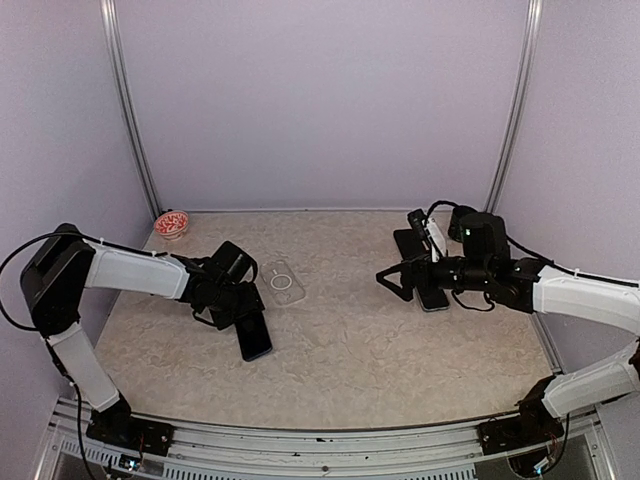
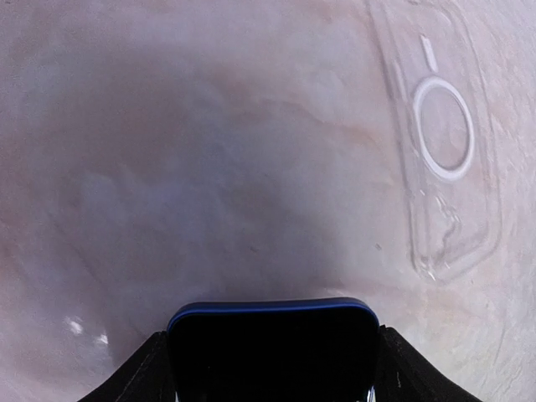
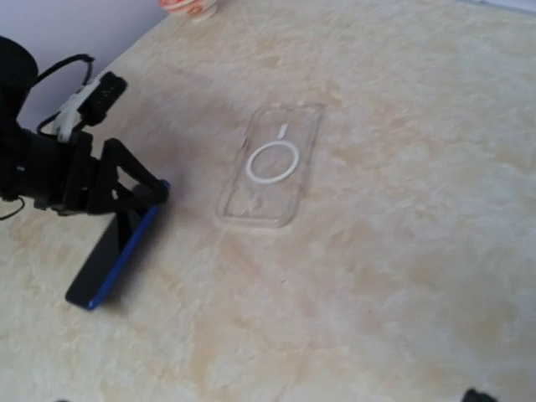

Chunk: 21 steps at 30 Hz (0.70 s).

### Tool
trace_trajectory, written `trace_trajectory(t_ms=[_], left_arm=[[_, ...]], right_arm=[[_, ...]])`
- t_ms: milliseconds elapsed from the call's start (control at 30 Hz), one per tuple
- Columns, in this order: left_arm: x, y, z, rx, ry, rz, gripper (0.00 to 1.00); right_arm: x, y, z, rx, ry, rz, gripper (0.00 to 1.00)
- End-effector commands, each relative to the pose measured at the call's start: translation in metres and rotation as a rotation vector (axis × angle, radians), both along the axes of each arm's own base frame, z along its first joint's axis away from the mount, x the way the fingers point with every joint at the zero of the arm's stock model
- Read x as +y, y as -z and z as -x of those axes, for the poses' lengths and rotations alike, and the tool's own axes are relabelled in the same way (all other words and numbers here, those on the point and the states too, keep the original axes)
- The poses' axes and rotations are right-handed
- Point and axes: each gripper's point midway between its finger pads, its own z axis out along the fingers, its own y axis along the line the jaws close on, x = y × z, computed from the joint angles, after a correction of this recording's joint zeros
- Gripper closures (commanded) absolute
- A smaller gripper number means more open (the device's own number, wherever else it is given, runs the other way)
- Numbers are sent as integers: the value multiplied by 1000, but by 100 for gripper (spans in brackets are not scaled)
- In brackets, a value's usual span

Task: Put the phone into the phone case
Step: Place the phone at the center of the board.

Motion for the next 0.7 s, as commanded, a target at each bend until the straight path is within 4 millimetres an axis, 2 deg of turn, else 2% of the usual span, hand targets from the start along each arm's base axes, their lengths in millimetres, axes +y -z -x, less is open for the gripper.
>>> trace_trajectory(t_ms=[0, 200, 333, 667], left_arm=[[-28, 43, 58, 234, 9, 35, 30], [-51, 47, 65, 237, 44, 41, 30], [-55, 51, 68, 245, 56, 36, 28], [-66, 47, 72, 235, 88, 57, 24]], right_arm=[[15, 6, 11, -15, -57, 15, 1], [26, 10, 23, -25, -106, 29, 1], [31, 12, 29, -37, -132, 44, 1], [54, 22, 40, -49, -168, 109, 1]])
